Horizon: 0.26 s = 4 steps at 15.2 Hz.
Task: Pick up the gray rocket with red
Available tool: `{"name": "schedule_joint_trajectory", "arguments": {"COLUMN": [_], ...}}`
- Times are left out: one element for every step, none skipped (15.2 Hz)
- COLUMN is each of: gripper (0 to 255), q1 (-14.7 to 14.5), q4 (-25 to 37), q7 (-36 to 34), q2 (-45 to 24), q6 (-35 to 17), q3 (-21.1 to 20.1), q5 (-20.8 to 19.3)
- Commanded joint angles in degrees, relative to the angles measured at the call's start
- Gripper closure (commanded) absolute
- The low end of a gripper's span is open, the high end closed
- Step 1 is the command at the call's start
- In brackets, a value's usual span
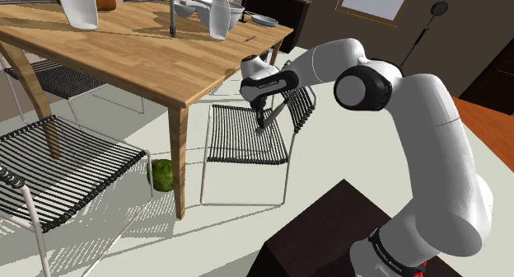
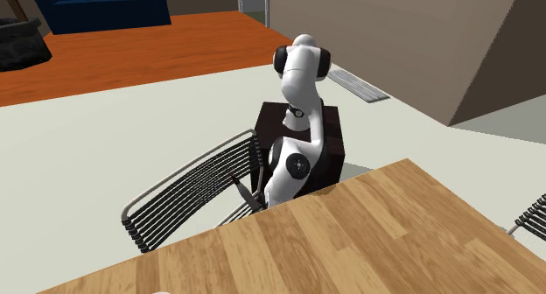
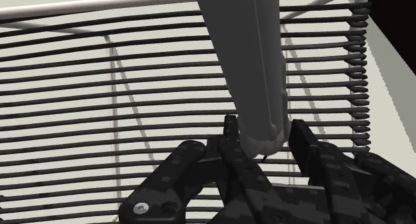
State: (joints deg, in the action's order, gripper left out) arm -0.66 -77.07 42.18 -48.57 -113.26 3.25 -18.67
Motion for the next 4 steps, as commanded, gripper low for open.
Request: {"name": "schedule_joint_trajectory", "arguments": {"gripper": [255, 255, 255, 255], "q1": [0.0, 0.0, 0.0, 0.0], "q4": [0.0, 0.0, 0.0, 0.1], "q7": [0.3, 0.4, 0.5, 0.5], "q2": [0.9, 1.3, 1.4, 1.4], "q6": [0.9, 1.3, 1.4, 1.4], "q3": [0.0, 0.0, 0.0, 0.0], "q5": [0.1, 0.1, 0.1, 0.1]}}
